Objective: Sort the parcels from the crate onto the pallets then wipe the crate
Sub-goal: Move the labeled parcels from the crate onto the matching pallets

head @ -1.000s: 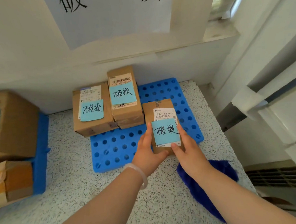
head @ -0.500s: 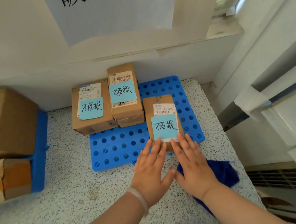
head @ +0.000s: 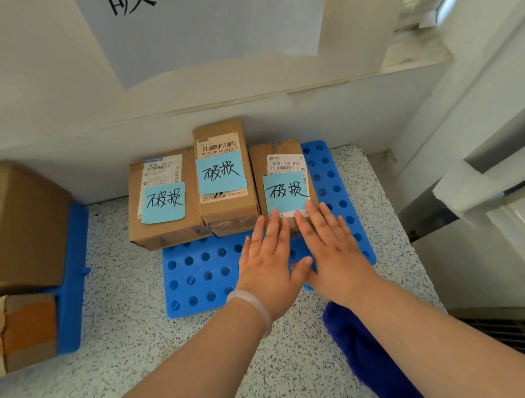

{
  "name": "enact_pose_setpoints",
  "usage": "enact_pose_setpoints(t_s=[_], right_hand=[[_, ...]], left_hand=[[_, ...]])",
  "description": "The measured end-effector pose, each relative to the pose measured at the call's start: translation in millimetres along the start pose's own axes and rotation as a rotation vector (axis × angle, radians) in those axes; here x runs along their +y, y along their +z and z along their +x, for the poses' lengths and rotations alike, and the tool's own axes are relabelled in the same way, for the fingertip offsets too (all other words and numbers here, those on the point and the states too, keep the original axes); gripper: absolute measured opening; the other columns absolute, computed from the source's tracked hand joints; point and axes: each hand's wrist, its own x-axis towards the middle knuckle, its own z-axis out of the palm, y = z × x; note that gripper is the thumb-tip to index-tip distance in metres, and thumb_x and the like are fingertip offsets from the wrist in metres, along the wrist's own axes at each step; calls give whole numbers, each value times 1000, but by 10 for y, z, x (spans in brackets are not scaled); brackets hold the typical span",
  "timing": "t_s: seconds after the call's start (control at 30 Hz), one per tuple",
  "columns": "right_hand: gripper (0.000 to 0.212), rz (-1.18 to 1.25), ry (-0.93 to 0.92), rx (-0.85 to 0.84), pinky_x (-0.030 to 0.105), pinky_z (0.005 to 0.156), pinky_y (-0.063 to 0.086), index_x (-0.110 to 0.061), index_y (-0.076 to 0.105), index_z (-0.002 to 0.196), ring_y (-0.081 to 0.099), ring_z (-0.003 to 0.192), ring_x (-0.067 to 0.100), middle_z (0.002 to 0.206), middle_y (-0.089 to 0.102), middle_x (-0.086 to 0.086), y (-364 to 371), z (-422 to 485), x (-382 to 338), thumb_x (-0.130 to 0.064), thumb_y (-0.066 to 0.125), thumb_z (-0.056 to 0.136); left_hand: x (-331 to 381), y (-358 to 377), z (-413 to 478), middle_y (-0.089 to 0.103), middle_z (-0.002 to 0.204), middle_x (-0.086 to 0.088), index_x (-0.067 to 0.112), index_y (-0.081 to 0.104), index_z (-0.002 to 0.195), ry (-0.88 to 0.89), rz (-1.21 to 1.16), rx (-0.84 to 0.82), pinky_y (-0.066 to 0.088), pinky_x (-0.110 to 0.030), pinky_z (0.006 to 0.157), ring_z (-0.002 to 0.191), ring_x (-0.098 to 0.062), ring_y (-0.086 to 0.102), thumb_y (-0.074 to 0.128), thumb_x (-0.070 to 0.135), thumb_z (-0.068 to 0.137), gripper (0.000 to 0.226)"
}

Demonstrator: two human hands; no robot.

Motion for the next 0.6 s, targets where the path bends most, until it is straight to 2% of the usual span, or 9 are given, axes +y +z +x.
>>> enact_pose_setpoints(t_s=[0.07,0.17,0.3,0.4,0.5,0.6], right_hand=[[90,-9,-4,4,35,118,-20,-27,-15,153,-32,144,11,157,-33,-8,14,50,21,-55,45,93],[91,-5,-12,20,33,116,-22,-26,-11,155,-29,145,11,159,-29,-8,0,76,14,-58,47,93],[83,33,-40,106,40,121,-5,-19,8,158,-8,151,15,165,-5,-2,9,-19,-28,-54,43,90],[82,27,-51,114,43,120,3,-18,12,157,-1,152,17,165,2,-2,106,-87,-85,-51,44,88],[87,3,-34,77,41,120,-3,-19,2,156,-11,151,15,164,-7,-5,118,-42,-98,-55,39,86],[87,-8,-28,12,38,122,-8,-25,-9,153,-21,147,8,161,-15,-10,-29,32,-119,-62,21,80]], left_hand=[[1,8,13,-33,155,15,32,-24,147,0,1,13,-16,-34,117,141,-8,-35,-2,71,79,81],[-17,36,-48,-30,156,16,30,-19,150,23,-2,42,-18,-32,116,140,-6,-36,1,69,83,80],[-82,60,-120,-20,158,18,33,-13,150,104,-27,72,-17,-30,117,143,-4,-28,3,71,88,74],[-95,34,-126,-20,157,21,38,-16,148,114,-63,50,-17,-29,117,143,-1,-28,-9,77,82,77],[-78,-41,-80,-18,159,19,42,-18,146,98,-74,4,-10,-33,120,143,-3,-27,-10,82,76,81],[-73,-140,-11,-12,161,18,42,-16,147,71,-78,-48,0,-40,122,145,-3,-22,-1,80,77,81]])
